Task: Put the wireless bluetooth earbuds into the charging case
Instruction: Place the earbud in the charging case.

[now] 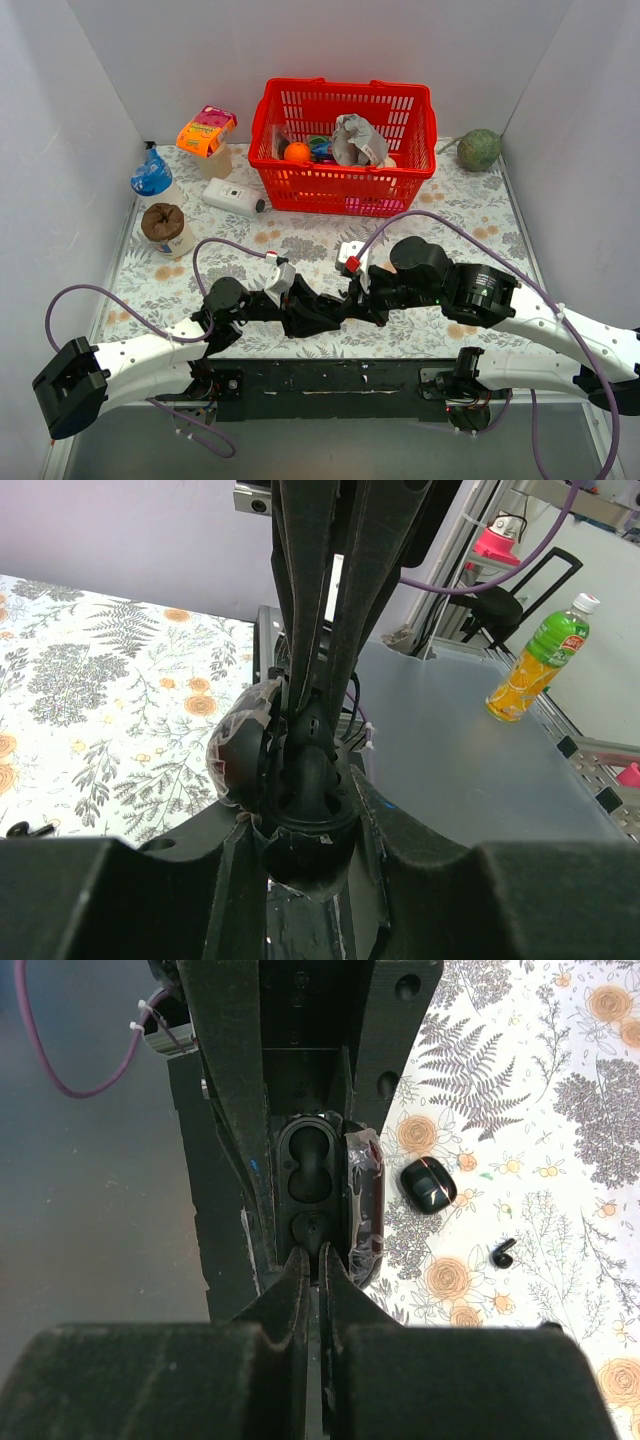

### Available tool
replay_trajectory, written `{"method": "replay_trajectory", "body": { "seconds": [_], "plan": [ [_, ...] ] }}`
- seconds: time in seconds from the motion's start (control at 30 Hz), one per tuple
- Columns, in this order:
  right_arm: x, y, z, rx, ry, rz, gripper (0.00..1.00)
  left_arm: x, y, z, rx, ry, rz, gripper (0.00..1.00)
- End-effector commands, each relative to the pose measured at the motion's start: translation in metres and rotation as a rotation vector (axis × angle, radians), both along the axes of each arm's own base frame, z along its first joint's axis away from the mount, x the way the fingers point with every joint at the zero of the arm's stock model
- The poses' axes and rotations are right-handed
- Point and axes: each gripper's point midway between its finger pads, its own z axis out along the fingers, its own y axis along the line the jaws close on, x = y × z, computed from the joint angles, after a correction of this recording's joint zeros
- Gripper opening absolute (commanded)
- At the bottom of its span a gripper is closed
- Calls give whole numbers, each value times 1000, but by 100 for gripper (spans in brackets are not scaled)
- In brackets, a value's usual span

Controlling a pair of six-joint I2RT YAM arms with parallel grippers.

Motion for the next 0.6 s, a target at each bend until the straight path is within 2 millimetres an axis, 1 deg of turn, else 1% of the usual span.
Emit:
{"method": "replay_trajectory", "body": {
  "seconds": [0.0, 0.07, 0.17, 0.27, 0.33, 0.37, 0.43, 0.47, 0.57],
  "plan": [
    [2, 5, 0, 6, 11, -12, 7, -1, -2, 26, -69, -49, -2, 0],
    [2, 5, 0, 2, 11, -18, 11, -1, -2, 26, -68, -51, 0, 0],
    [4, 4, 1, 1, 11, -28, 21, -1, -1, 26, -68, -50, 3, 0],
    [6, 3, 7, 11, 2, -43, 34, 0, -1, 25, -65, -47, 7, 0],
    [7, 2, 11, 17, -3, -50, 39, 0, -1, 24, -66, -46, 11, 0],
    [8, 1, 16, 24, -11, -58, 46, 0, 0, 24, -67, -47, 13, 0],
    [8, 0, 22, 34, -16, -61, 54, 1, 0, 23, -64, -44, 20, 0],
    [7, 0, 30, 55, -21, -57, 59, 1, 0, 23, -64, -44, 21, 0],
    [8, -5, 49, 96, -42, -68, 63, 2, 0, 22, -59, -36, 28, 0]
  ]
}}
